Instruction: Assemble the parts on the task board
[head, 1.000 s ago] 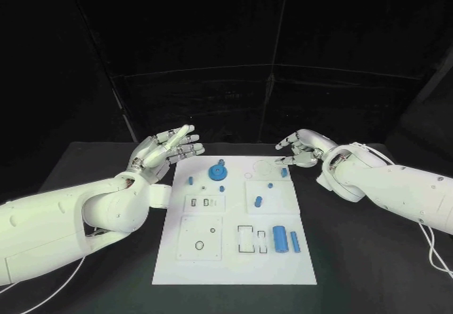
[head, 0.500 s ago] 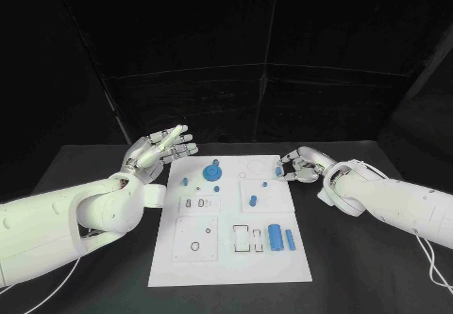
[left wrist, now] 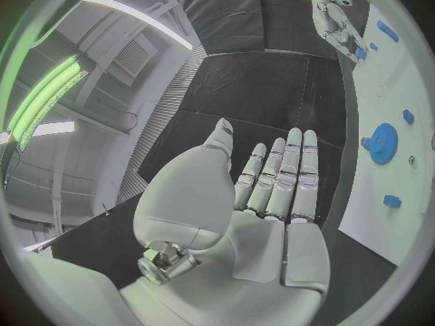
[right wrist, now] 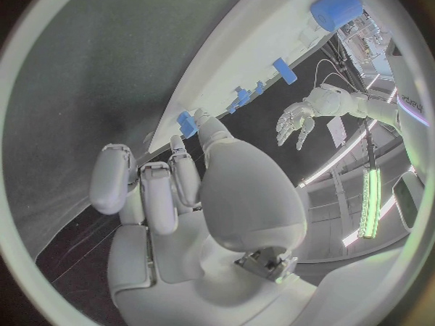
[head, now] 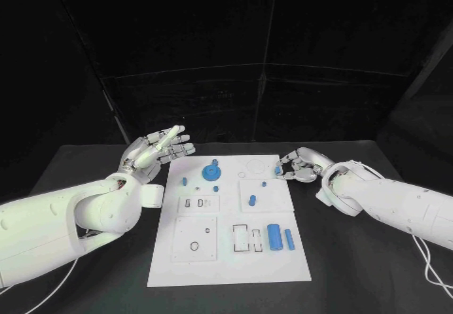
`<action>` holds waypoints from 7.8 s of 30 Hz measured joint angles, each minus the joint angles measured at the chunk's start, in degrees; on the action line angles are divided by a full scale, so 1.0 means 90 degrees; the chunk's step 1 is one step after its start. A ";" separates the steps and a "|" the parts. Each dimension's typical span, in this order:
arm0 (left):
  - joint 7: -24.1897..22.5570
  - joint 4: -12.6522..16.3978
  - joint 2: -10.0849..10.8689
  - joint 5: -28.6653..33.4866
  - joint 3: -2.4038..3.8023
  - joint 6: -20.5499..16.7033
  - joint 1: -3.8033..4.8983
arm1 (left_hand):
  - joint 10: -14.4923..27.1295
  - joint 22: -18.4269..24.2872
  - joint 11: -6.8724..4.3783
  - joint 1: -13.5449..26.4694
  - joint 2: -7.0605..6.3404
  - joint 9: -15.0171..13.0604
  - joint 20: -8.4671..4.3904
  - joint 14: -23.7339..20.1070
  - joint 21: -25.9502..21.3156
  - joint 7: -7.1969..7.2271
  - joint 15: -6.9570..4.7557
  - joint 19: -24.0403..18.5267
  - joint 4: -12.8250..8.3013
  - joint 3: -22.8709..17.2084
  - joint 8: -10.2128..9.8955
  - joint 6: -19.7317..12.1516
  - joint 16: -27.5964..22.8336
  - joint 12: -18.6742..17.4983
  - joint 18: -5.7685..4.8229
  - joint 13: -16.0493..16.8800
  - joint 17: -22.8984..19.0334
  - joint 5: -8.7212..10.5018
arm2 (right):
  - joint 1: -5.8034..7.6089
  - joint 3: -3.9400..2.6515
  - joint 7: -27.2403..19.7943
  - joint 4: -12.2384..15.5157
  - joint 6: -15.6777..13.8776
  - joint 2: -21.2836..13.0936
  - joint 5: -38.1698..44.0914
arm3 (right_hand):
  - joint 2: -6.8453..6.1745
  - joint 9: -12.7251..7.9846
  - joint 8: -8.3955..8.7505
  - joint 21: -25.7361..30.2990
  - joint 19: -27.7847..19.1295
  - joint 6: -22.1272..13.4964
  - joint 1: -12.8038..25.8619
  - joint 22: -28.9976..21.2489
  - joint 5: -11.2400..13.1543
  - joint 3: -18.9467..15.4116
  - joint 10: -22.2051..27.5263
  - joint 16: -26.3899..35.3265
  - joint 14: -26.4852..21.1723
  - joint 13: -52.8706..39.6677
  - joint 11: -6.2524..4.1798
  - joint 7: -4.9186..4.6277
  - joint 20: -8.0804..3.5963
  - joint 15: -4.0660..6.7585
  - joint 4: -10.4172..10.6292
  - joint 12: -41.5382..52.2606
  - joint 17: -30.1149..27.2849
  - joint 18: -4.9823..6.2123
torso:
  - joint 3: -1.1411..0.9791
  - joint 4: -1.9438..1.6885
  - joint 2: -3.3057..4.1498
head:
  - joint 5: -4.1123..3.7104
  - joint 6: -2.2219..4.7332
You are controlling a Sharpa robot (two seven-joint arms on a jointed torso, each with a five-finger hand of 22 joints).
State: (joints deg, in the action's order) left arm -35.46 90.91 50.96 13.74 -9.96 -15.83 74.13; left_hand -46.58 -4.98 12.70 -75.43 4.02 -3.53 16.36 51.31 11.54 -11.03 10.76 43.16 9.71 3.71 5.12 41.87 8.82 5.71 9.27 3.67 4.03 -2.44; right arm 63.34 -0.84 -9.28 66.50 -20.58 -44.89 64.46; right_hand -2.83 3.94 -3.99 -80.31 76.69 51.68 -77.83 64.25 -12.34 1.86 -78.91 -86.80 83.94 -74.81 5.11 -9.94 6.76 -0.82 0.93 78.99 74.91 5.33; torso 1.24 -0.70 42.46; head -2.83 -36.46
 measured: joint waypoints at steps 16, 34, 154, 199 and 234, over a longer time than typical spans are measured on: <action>0.0021 -0.0018 -0.0005 0.0000 0.0000 0.0012 -0.0004 | 0.0000 0.0009 0.0000 0.0000 0.0000 0.0000 0.0000 0.0000 0.0000 0.0000 0.0000 0.0000 -0.0035 0.0000 0.0000 0.0000 0.0000 0.0000 0.0000 0.0000 0.0000 0.0000 | -0.0004 0.0002 -0.0034 -0.0088 0.0000 0.0088 -0.0096 | 0.0403 0.0014 -0.0070 -0.0026 0.0075 0.0296 -0.0350 0.0155 0.0521 0.0383 -0.0058 -0.0026 0.0014 -0.0031 -0.0057 0.0032 -0.0028 0.0014 -0.0343 0.0042 0.0000 0.0000 | 0.0004 0.0003 -0.0003 | 0.0012 -0.0032; 0.0057 -0.0022 -0.0004 0.0000 0.0000 0.0020 -0.0005 | 0.0000 0.0016 0.0000 -0.0003 0.0051 0.0006 0.0023 0.0000 0.0000 0.0000 0.0000 0.0023 -0.0035 0.0000 -0.0024 0.0000 0.0000 -0.0025 -0.0001 0.0000 -0.0005 0.0000 | -0.0004 0.0002 -0.0064 -0.0086 0.0001 0.0121 -0.0134 | 0.0403 0.0018 -0.0093 -0.0031 0.0094 0.0360 -0.0350 0.0219 0.0544 0.0431 -0.0105 -0.0025 0.0025 -0.0025 -0.0057 0.0027 -0.0047 0.0024 -0.0391 0.0078 0.0000 0.0001 | -0.0001 0.0007 -0.0005 | 0.0029 -0.0060; 0.0094 -0.0307 -0.0172 -0.0001 0.0001 0.0033 0.0077 | -0.0022 0.0033 0.0022 -0.0029 0.0077 0.0002 0.0002 0.0000 -0.0024 0.0011 0.0000 0.0043 -0.0071 -0.0001 -0.0050 -0.0035 -0.0023 -0.0050 -0.0001 0.0000 -0.0003 0.0000 | 0.0084 0.0246 0.3139 0.1731 0.0293 0.1901 0.2053 | 0.0532 0.0191 -0.0417 -0.0069 0.0205 0.0964 0.0122 0.0293 0.0629 0.1038 -0.0285 -0.0047 0.0000 -0.0024 -0.0284 0.0294 -0.0205 0.0252 -0.0651 0.0172 0.0001 0.0000 | 0.0085 -0.0090 -0.0076 | 0.0474 -0.0281; 0.0095 -0.0327 -0.0188 -0.0002 0.0000 0.0055 0.0075 | -0.0022 0.0043 0.0022 -0.0029 0.0077 0.0002 0.0002 0.0000 -0.0024 0.0011 0.0000 0.0043 -0.0089 0.0017 -0.0050 -0.0035 -0.0049 -0.0049 -0.0001 0.0000 -0.0002 0.0000 | 0.0082 0.0232 0.3152 0.1749 0.0630 0.1892 0.2159 | 0.0098 0.0112 -0.0103 -0.0069 0.0182 0.0459 0.0505 0.0267 0.0594 0.0944 -0.0123 -0.0046 0.0010 -0.0025 -0.0123 0.0122 -0.0181 0.0167 -0.0684 0.0023 0.0000 0.0000 | 0.0090 -0.0098 -0.0077 | 0.0505 -0.0364; 0.0290 -0.0503 -0.0127 -0.0503 0.0000 0.0202 0.0075 | -0.1777 -0.0319 -0.0567 -0.0071 0.0214 -0.0124 -0.0717 0.2852 0.0895 -0.0028 -0.0816 0.2172 -0.0331 0.0189 0.0247 0.1552 0.1200 0.0504 0.0107 0.0158 0.0647 -0.0029 | 0.0265 0.0040 0.0657 0.2727 -0.0182 0.0547 0.1387 | -0.0095 0.0000 -0.0051 -0.0069 0.0149 -0.0346 0.0445 0.0260 0.0517 0.0526 0.0047 -0.0045 0.0012 0.0035 0.0048 -0.0085 0.0034 0.0011 -0.0439 -0.0108 -0.0001 0.0000 | 0.0081 -0.0097 -0.0090 | 0.0552 -0.0285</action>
State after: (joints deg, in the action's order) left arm -32.85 86.38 49.82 9.21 -9.96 -14.01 74.81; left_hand -62.57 -7.85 7.59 -76.07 5.95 -4.65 9.91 76.98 19.60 -11.28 3.42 62.71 6.74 5.41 7.34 55.84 19.62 10.25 10.23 5.09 9.85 -2.70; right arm 65.72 -0.48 -3.36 91.05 -22.22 -39.96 76.94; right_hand -3.69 3.94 -4.45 -80.93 78.03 48.56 -73.82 66.59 -7.68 6.60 -78.48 -87.21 84.05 -74.49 5.54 -10.70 7.08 -0.72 -3.03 78.02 74.91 5.33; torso 1.97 -1.57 41.65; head 2.13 -39.02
